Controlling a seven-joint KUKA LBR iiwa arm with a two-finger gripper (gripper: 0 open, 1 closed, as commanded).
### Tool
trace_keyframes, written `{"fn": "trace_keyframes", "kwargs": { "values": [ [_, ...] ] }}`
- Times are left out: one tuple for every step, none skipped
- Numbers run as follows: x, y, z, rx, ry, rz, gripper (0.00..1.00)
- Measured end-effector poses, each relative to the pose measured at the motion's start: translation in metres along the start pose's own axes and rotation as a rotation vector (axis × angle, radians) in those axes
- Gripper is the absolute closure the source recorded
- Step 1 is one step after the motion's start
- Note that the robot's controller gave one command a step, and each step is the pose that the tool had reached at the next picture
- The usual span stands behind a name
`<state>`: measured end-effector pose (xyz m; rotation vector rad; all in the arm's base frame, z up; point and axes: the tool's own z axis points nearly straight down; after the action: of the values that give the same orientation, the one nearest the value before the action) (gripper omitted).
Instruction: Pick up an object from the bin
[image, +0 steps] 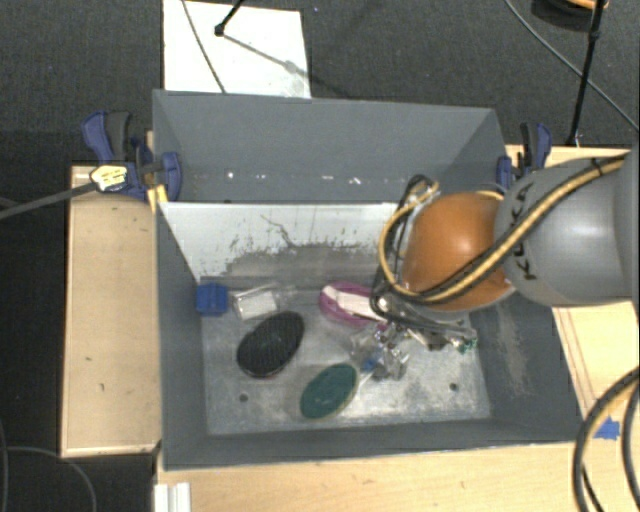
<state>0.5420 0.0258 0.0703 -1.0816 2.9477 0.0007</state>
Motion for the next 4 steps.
{"fn": "trace_keyframes", "kwargs": {
  "values": [
    [0.001,0.016,-0.084,0.005,-0.007,-0.037,1.0],
    [0.003,0.023,-0.169,0.006,-0.008,-0.042,1.0],
    [-0.011,0.024,-0.081,-0.004,0.004,-0.025,1.0],
    [-0.012,0.022,-0.085,0.0,-0.002,-0.023,0.0]
  ]
}}
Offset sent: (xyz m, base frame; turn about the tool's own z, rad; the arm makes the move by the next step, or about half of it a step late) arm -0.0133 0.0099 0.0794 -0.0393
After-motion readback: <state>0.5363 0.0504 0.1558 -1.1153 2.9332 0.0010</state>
